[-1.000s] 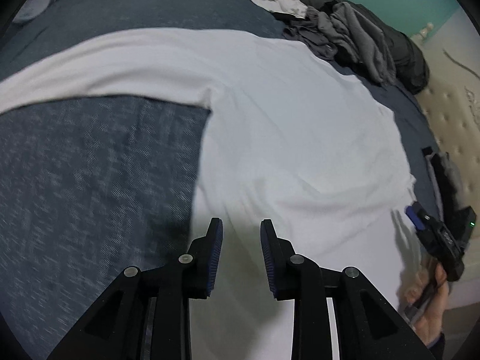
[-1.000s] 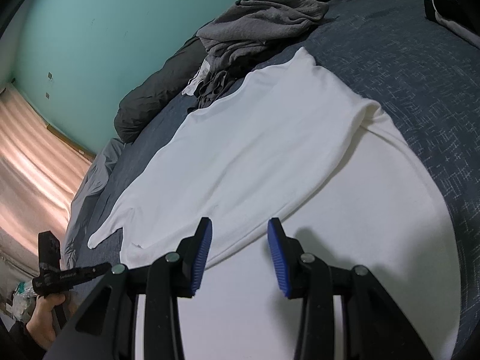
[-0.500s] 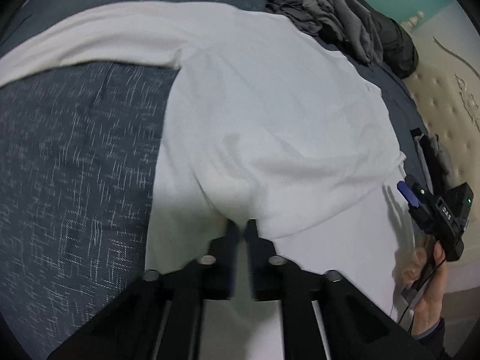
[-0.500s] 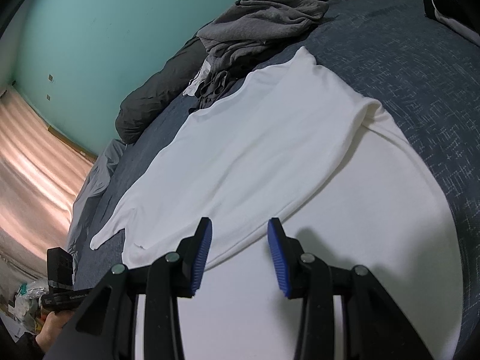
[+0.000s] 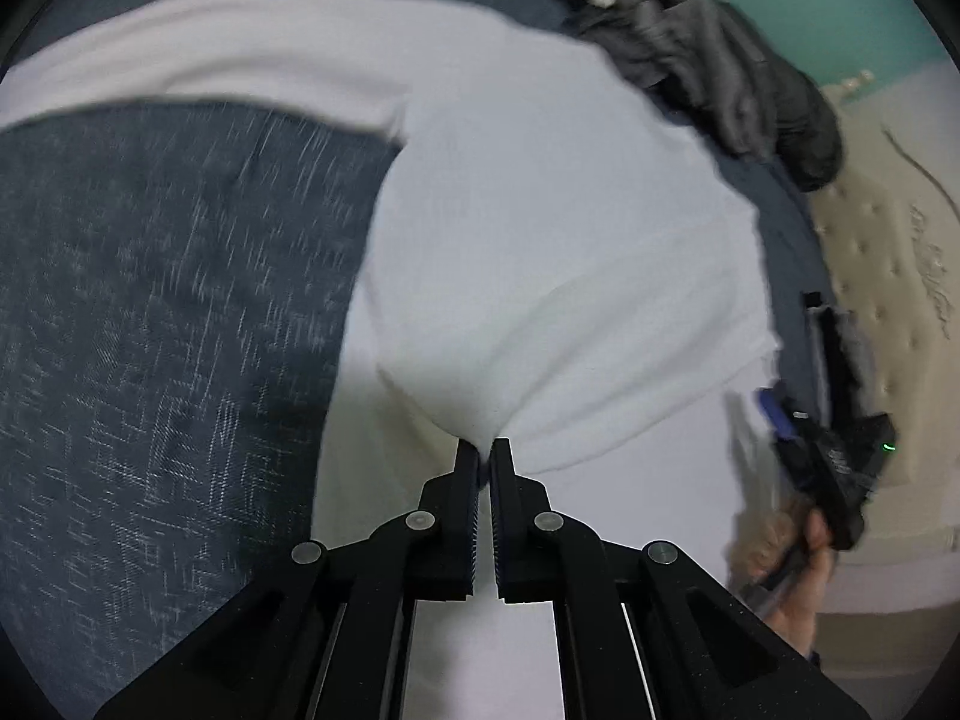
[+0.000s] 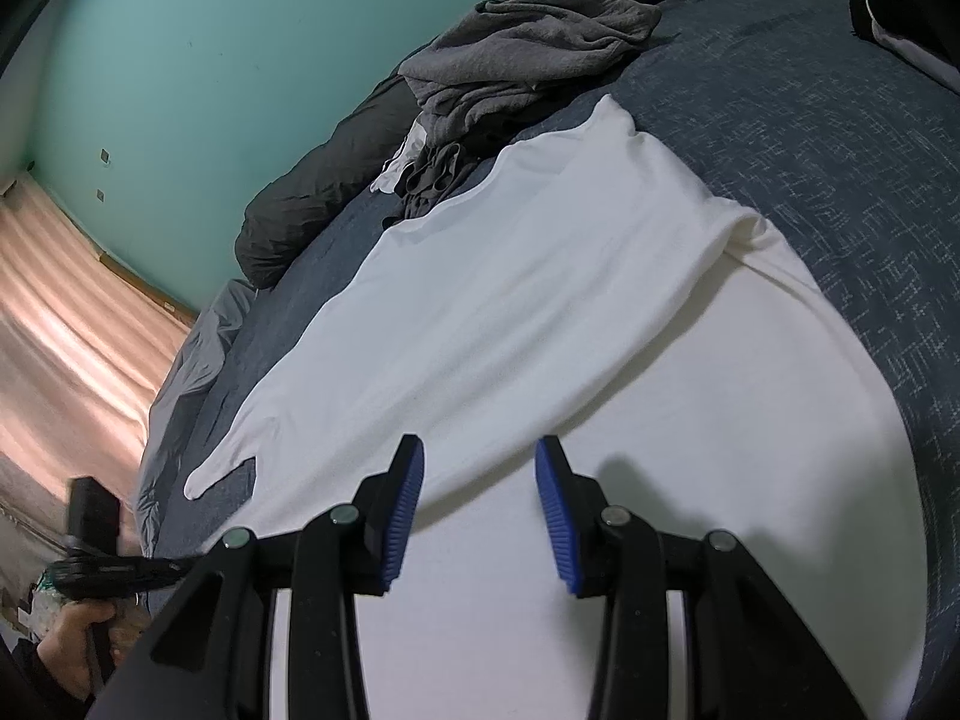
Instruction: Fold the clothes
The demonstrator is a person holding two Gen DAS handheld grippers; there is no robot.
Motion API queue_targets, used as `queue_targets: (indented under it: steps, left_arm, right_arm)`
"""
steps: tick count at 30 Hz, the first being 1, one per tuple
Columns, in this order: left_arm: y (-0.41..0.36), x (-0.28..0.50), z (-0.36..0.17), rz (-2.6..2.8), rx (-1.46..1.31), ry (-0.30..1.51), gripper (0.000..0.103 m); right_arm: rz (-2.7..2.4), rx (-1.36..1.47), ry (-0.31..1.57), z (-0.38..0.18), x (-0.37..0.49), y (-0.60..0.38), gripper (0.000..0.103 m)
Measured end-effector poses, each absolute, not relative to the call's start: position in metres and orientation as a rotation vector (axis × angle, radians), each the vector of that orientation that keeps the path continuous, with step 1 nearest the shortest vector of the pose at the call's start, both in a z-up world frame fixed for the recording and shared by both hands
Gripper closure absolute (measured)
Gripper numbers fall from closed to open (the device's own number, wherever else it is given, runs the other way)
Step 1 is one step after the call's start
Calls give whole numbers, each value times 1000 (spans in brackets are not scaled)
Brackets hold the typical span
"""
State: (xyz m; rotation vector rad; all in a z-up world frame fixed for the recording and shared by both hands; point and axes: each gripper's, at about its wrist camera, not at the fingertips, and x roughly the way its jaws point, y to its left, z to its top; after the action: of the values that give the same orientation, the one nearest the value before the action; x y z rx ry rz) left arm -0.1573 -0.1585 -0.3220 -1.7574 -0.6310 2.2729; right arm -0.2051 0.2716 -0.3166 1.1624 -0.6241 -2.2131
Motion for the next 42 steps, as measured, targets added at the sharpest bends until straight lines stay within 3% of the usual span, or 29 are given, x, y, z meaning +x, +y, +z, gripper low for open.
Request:
queue_targets:
  steps: [4, 13, 20, 22, 26, 33, 38, 42]
  left_arm:
    - [-156, -157, -342, 2237, -1782, -701, 99]
    - [-156, -137, -316, 2198, -1722, -691, 99]
    - [-145, -142, -341, 2175, -1814, -678, 99]
    - [-146, -141, -344, 2193, -1816, -692, 95]
    - [-156, -138, -329, 2273, -1745, -694, 68]
    - [-172, -155, -322, 2429, -1654, -587, 68]
    - [-163, -166, -329, 2419, -1630, -527, 70]
    - [-161, -172, -338, 2383, -1640, -533, 101]
  right_arm:
    - [-2213, 1158, -610, -315, -204, 269, 64]
    - [-2215, 1165, -622, -317, -205, 271, 64]
    - [-2210, 1169, -607, -317, -203, 269, 64]
    - [-2210, 1169, -608, -317, -203, 269, 64]
    - [-2210, 1171, -613, -318, -203, 270, 64]
    - [-2208, 1174, -611, -319, -204, 269, 64]
    - [-2213, 1175, -605, -319, -205, 268, 64]
    - [-2209, 1186, -601, -321, -206, 267, 64]
